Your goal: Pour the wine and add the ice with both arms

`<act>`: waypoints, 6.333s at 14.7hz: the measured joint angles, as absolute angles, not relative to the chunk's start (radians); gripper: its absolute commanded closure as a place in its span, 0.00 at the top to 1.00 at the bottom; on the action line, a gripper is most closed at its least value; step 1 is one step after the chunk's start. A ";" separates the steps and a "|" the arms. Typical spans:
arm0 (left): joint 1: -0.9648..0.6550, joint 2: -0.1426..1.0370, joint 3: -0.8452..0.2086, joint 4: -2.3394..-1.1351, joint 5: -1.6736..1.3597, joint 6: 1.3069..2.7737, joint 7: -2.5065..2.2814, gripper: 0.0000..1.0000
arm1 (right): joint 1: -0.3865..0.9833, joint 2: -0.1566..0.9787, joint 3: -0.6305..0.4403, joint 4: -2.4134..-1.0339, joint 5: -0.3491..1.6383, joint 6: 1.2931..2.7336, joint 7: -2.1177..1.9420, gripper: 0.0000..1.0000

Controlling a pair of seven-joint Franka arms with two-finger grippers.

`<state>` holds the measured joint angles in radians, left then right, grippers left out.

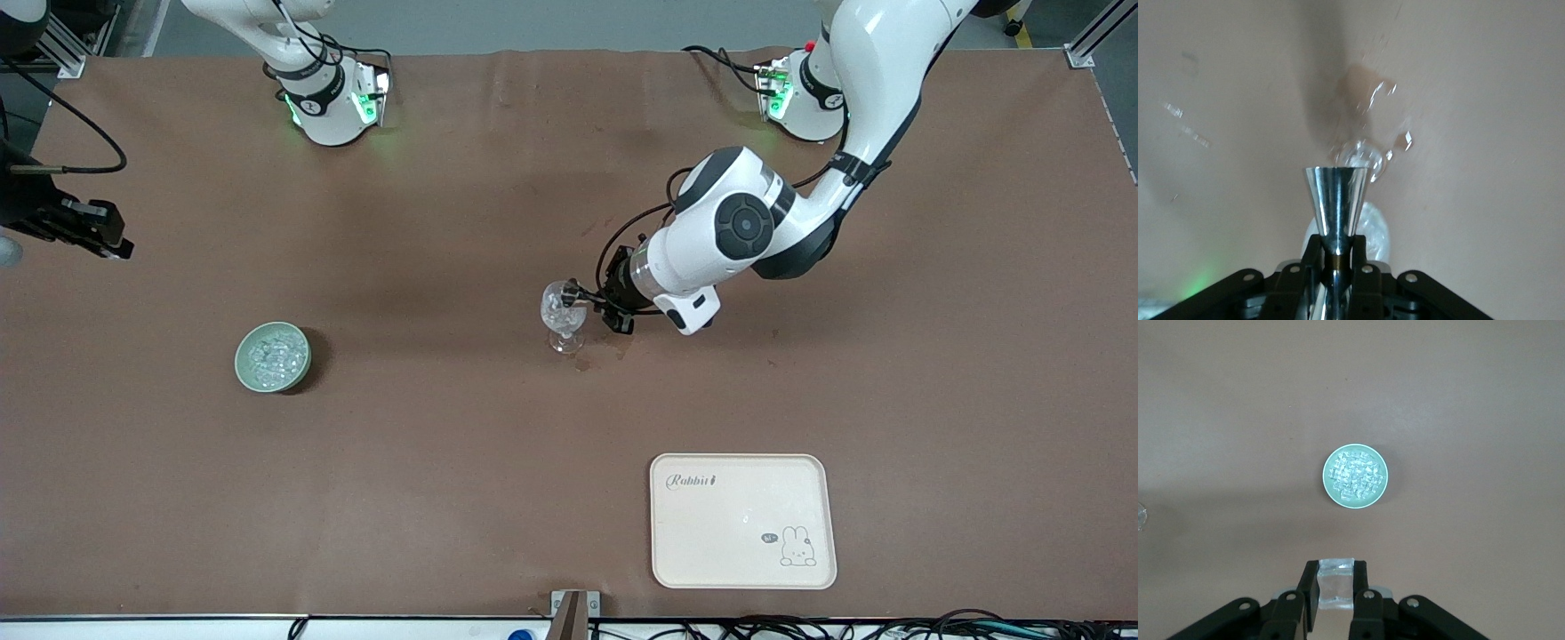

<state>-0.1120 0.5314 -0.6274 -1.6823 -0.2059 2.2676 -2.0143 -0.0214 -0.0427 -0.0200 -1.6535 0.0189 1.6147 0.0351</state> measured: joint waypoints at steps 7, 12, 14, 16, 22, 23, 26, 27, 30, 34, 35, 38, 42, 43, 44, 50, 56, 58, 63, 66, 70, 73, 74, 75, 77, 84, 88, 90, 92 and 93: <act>0.053 0.533 -0.673 -1.672 -0.598 2.264 -1.649 0.01 | -0.021 -0.043 -0.019 -1.654 0.019 1.615 0.035 0.00; 0.218 0.598 -0.673 -1.576 -0.749 2.214 -1.518 0.01 | -0.003 -0.043 -0.014 -1.655 0.022 1.641 0.035 0.00; 0.278 0.646 -0.673 -1.535 -0.811 2.210 -1.463 0.01 | 0.029 -0.043 -0.011 -1.657 0.024 1.661 0.038 0.00; 0.330 0.694 -0.672 -1.506 -0.855 2.209 -1.389 0.01 | 0.071 -0.039 -0.009 -1.663 0.032 1.688 0.080 0.00; 0.430 0.855 -0.671 -1.433 -0.882 2.207 -1.223 0.01 | 0.283 0.067 -0.003 -1.616 0.038 1.755 0.450 0.00; 0.442 0.886 -0.670 -1.423 -0.882 2.207 -1.193 0.01 | 0.320 0.102 -0.002 -1.588 0.038 1.758 0.506 0.00; 0.473 0.972 -0.667 -1.396 -0.882 2.207 -1.120 0.01 | 0.415 0.209 -0.001 -1.503 0.038 1.761 0.644 0.00; 0.477 0.995 -0.667 -1.389 -0.882 2.207 -1.102 0.01 | 0.447 0.240 -0.001 -1.480 0.038 1.764 0.682 0.00; 0.476 1.043 -0.658 -1.374 -0.907 2.212 -1.046 0.01 | 0.539 0.307 0.000 -1.446 0.038 1.818 0.793 0.00; 0.475 1.091 -0.633 -1.355 -0.957 2.245 -0.964 0.01 | 0.643 0.385 0.000 -1.443 0.038 1.930 0.917 0.00; 0.474 1.100 -0.633 -1.351 -0.959 2.266 -0.955 0.01 | 0.663 0.405 0.000 -1.441 0.038 1.952 0.941 0.00; 0.464 1.120 -0.633 -1.338 -0.961 2.305 -0.953 0.01 | 0.710 0.466 -0.001 -1.420 0.038 1.972 0.984 0.01; 0.455 1.170 -0.633 -1.308 -0.961 2.312 -0.939 0.01 | 0.761 0.518 -0.001 -1.400 0.038 1.972 1.011 0.02; 0.455 1.182 -0.633 -1.303 -0.961 2.312 -0.934 0.01 | 0.770 0.526 -0.001 -1.399 0.038 1.972 1.012 0.02; 0.455 1.192 -0.633 -1.299 -0.963 2.311 -0.930 0.02 | 0.776 0.532 -0.002 -1.398 0.038 1.972 1.012 0.02; 0.457 1.197 -0.632 -1.290 -0.965 2.310 -0.893 1.00 | 0.777 0.550 -0.014 -1.395 0.036 2.031 1.011 0.02; 0.499 1.168 -0.620 -1.284 -0.873 2.217 -0.883 1.00 | 0.779 0.574 -0.016 -1.385 0.033 2.044 1.011 0.40; 0.544 1.140 -0.620 -1.282 -0.714 2.133 -0.882 1.00 | 0.780 0.575 -0.016 -1.383 0.033 2.043 1.011 0.84; 0.581 0.968 -0.625 -1.271 -0.329 1.906 -0.953 1.00 | 0.778 0.574 -0.022 -1.368 0.011 2.032 1.011 0.99; 0.580 0.847 -0.635 -1.270 -0.190 1.776 -0.965 1.00 | 0.763 0.547 -0.039 -1.347 -0.035 1.975 1.011 0.99; 0.577 0.728 -0.733 -1.270 -0.026 1.679 -0.937 1.00 | 0.652 0.432 -0.052 -1.339 -0.071 1.863 0.935 1.00; 0.566 0.667 -0.818 -1.273 0.071 1.663 -0.875 1.00 | 0.523 0.356 -0.054 -1.340 -0.071 1.780 0.793 1.00; 0.562 0.646 -0.839 -1.273 0.113 1.648 -0.846 1.00 | 0.486 0.336 -0.054 -1.346 -0.072 1.761 0.763 1.00; 0.559 0.626 -0.857 -1.273 0.160 1.634 -0.815 1.00 | 0.450 0.312 -0.055 -1.362 -0.072 1.748 0.727 1.00; 0.559 0.589 -0.896 -1.274 0.255 1.623 -0.724 1.00 | 0.372 0.248 -0.055 -1.427 -0.072 1.741 0.633 1.00; 0.559 0.488 -0.943 -1.275 0.407 1.622 -0.439 1.00 | 0.149 0.041 -0.054 -1.649 -0.071 1.737 0.333 1.00; 0.503 0.407 -0.896 -1.273 0.404 1.621 -0.390 1.00 | 0.052 -0.014 -0.054 -1.675 -0.071 1.703 0.178 1.00; 0.414 0.345 -0.780 -1.273 0.353 1.617 -0.390 1.00 | 0.024 -0.028 -0.054 -1.675 -0.071 1.688 0.128 1.00; 0.322 0.279 -0.642 -1.283 0.269 1.599 -0.356 1.00 | 0.007 -0.035 -0.053 -1.675 -0.071 1.678 0.082 1.00; 0.269 0.244 -0.563 -1.296 0.229 1.588 -0.323 1.00 | 0.003 -0.038 -0.053 -1.675 -0.071 1.676 0.068 1.00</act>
<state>0.2691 0.2441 -0.5629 -1.2964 0.2295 1.5884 -0.3231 0.0032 -0.0383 -0.0533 -1.6754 -0.0712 1.6757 0.0678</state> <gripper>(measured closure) 0.000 0.000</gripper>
